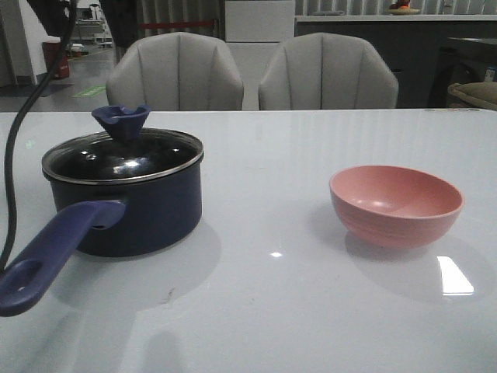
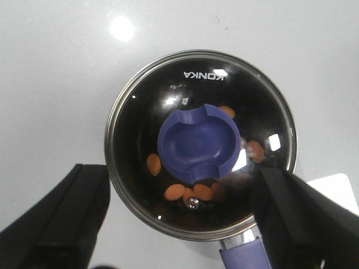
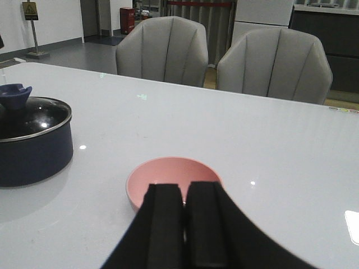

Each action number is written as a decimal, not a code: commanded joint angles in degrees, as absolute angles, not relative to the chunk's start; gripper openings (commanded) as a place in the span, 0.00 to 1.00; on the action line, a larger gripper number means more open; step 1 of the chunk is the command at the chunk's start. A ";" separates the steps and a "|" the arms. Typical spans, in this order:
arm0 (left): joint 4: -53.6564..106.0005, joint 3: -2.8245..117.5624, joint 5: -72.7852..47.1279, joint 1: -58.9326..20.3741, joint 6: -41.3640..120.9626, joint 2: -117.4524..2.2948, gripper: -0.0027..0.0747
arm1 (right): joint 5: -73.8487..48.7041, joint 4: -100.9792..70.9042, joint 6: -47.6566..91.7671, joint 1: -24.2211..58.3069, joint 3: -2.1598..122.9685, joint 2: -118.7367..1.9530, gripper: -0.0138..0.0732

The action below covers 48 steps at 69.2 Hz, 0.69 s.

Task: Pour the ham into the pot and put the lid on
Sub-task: 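Open the left gripper and raise it off the lid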

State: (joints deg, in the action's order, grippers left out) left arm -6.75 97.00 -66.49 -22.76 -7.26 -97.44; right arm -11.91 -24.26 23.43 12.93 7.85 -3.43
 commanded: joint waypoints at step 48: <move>-7.88 51.40 -30.90 -22.54 -8.36 -52.11 0.75 | -7.08 -24.68 23.90 12.93 9.52 -3.97 0.34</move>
State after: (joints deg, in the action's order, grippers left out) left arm -7.36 54.57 -39.96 -22.76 -7.59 -59.04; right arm -11.91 -24.26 23.43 12.93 7.85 -3.43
